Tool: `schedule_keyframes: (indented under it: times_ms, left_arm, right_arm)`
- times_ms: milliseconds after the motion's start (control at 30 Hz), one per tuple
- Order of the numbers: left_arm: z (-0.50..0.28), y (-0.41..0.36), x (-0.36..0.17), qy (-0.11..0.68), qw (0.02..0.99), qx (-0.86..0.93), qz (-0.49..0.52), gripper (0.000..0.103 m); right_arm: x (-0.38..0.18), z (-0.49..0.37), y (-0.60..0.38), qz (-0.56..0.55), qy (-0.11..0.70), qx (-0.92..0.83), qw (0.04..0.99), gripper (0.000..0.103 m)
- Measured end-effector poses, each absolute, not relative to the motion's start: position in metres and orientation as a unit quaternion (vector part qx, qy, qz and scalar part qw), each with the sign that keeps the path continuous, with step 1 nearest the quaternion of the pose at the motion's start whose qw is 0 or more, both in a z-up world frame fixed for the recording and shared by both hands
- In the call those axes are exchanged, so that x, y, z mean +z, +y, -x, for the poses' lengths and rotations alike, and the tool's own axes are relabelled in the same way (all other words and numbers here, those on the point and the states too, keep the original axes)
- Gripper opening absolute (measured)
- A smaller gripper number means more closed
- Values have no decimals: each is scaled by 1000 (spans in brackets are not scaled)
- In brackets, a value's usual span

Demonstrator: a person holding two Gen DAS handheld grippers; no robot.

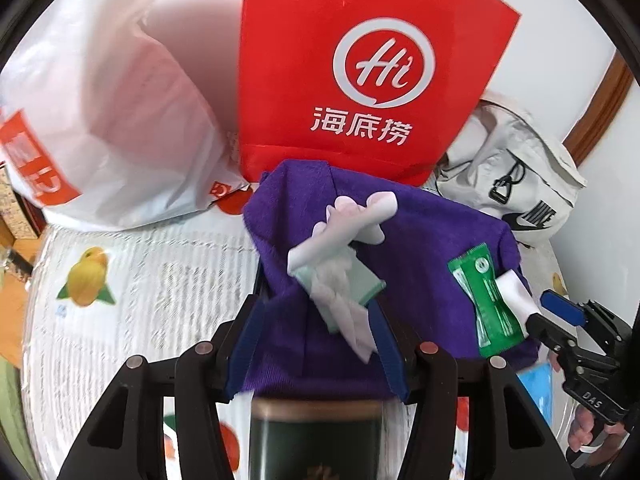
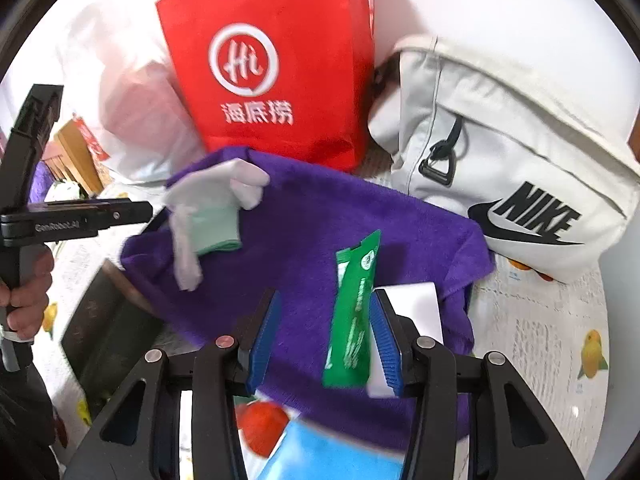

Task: Organize soft objects
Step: 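Withdraw both tools from the towel toward the dark box and blue tissue pack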

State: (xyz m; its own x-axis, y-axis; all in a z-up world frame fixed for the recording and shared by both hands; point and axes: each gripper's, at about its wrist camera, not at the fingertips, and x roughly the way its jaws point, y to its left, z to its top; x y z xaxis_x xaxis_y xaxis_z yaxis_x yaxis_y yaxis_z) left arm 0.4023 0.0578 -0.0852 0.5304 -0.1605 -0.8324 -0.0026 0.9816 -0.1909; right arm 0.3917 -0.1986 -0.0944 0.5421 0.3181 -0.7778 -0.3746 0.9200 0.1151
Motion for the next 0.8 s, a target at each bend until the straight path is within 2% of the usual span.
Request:
schedule_keyframes:
  times_ms: [433, 800]
  left_arm:
    - [-296, 59, -56, 462, 881, -52, 92, 52]
    - [-212, 42, -86, 482, 870, -49, 93, 52]
  right_arm:
    - [-65, -284, -213, 5, 411, 207, 888, 48]
    - [-79, -206, -225, -10, 423, 213, 881, 48]
